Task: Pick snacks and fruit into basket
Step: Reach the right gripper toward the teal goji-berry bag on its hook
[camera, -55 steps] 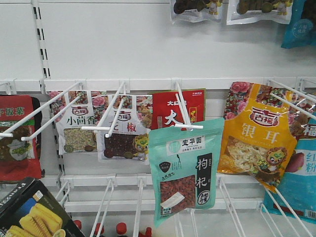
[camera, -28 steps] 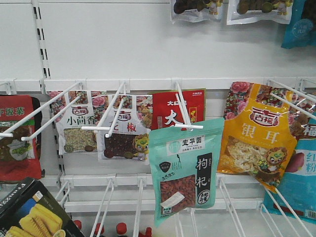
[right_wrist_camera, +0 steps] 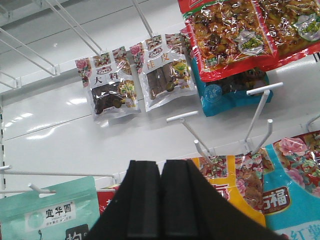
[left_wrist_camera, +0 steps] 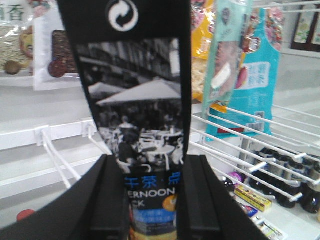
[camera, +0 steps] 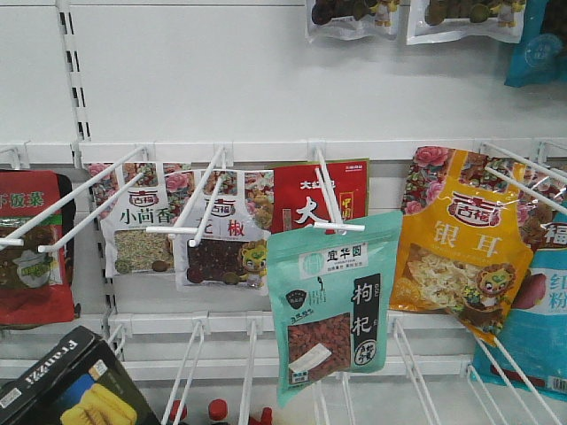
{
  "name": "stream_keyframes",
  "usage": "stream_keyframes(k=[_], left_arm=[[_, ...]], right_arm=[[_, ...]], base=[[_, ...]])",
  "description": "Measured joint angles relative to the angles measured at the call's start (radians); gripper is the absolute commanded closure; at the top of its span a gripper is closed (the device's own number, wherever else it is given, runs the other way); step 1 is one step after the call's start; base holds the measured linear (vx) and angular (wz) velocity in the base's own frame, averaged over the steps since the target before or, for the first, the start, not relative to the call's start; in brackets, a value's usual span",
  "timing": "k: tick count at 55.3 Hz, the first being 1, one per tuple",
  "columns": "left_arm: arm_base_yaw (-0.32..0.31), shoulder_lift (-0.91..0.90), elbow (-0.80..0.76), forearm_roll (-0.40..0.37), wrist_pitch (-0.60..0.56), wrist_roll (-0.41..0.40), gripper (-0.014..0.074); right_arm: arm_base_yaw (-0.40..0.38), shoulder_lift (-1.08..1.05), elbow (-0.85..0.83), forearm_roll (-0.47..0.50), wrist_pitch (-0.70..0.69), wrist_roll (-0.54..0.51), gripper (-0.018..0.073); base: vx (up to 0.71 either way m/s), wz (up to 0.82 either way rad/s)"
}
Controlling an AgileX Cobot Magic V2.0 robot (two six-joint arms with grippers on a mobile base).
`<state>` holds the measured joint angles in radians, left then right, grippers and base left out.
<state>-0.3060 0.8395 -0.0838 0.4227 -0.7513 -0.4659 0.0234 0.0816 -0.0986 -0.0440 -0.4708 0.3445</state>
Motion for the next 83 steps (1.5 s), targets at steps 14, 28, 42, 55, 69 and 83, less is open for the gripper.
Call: stream_keyframes(k=[14, 28, 42, 55, 69, 83], left_arm=[[0.0, 0.001, 0.0, 0.02, -0.002, 0.0, 0.0596], [0.0, 0.001, 0.0, 0.021, -0.003, 0.0, 0.0596], [0.0, 0.001, 0.0, 0.021, -0.003, 0.0, 0.0596], [0.0, 0.001, 0.0, 0.021, -0.003, 0.0, 0.0596], [0.0, 0.001, 0.0, 0.021, -0.003, 0.0, 0.0596], [0.0, 0.001, 0.001, 0.021, -0.003, 0.0, 0.0596]], right_arm=[[0.0, 0.28, -0.112, -0.048, -0.015, 0.001, 0.0567], [0.0, 0.572, -0.129, -0.094, -0.249, 0.049, 0.0502], [0.0, 0.847, -0.129, -0.239, -0.422, 0.069, 0.0202], [0.0, 1.034, -0.131, -0.284, -0.586, 0.07, -0.0022], [0.0, 1.14, -0.189, -0.375, -0.611, 0.086, -0.0022], [0.0, 1.219, -0.301, -0.506, -0.582, 0.192, -0.0022]], base=[[0.0, 0.0], [0.0, 0.0], [0.0, 0.0], [0.0, 0.0], [0.0, 0.0], [0.0, 0.0]])
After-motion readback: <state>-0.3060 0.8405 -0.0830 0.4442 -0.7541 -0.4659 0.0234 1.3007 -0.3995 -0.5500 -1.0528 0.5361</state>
